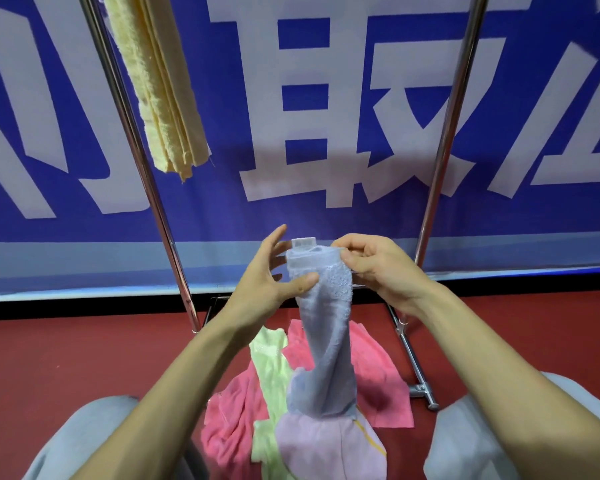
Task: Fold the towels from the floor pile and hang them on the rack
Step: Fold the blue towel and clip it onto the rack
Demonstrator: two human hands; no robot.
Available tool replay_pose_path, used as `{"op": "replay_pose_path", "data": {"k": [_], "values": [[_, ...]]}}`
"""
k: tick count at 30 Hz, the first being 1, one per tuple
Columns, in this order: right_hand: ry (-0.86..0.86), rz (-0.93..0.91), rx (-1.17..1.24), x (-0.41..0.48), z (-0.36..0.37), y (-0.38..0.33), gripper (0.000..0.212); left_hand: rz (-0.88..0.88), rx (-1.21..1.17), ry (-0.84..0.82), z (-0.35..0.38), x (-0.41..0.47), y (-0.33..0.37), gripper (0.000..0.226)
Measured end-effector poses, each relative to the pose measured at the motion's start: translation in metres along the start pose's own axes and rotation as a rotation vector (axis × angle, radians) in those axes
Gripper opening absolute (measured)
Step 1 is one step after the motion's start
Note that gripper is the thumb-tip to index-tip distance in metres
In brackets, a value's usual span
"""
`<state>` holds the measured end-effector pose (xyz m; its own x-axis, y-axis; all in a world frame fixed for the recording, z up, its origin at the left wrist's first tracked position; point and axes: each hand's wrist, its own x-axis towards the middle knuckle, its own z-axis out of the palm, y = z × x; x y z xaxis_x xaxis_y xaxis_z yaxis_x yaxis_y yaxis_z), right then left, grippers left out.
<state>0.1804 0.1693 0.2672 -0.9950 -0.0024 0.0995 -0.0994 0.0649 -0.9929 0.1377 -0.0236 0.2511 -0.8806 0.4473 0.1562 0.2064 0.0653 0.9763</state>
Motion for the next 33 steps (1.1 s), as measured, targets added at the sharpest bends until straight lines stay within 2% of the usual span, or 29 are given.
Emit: {"op": "replay_pose_path", "data": {"k": [2,4,6,9,16,20,23,27,29,31,33], "values": [[-0.048,-0.01,0.013,-0.003,-0.003,-0.003,0.01,0.085,0.134,0.042,0.008,-0.004,-0.004,0.053],[-0.019,-0.036,-0.008,-0.003,-0.006,-0.004,0.012,0.163,0.157,0.089,0.014,-0.007,-0.008,0.022],[0.046,-0.084,-0.092,-0.002,-0.007,-0.003,0.014,0.195,0.112,0.109,0.015,-0.009,-0.008,0.013],[0.14,-0.164,-0.257,-0.002,-0.005,-0.005,0.015,0.195,0.038,0.112,0.016,-0.014,0.005,0.013],[0.293,-0.174,-0.222,0.009,0.001,-0.011,0.013,0.17,-0.003,0.134,0.013,-0.006,0.01,0.014],[0.364,-0.279,-0.212,0.02,-0.001,-0.049,0.01,0.248,0.037,0.154,0.006,0.014,0.05,0.012],[0.4,-0.348,-0.23,0.023,-0.003,-0.073,0.013,0.244,0.04,0.133,0.0,0.024,0.08,0.011],[0.447,-0.276,-0.279,0.018,0.001,-0.08,0.015,0.192,0.145,0.067,0.002,0.018,0.096,0.013],[0.468,-0.299,-0.224,0.016,0.005,-0.105,0.009,0.257,0.129,0.121,-0.001,0.019,0.12,0.014],[0.509,-0.406,-0.2,0.017,0.005,-0.148,0.006,0.352,0.078,0.172,-0.007,0.022,0.16,0.014],[0.522,-0.533,-0.185,0.015,0.004,-0.192,0.007,0.432,0.077,0.147,-0.017,0.026,0.197,0.015]]}}
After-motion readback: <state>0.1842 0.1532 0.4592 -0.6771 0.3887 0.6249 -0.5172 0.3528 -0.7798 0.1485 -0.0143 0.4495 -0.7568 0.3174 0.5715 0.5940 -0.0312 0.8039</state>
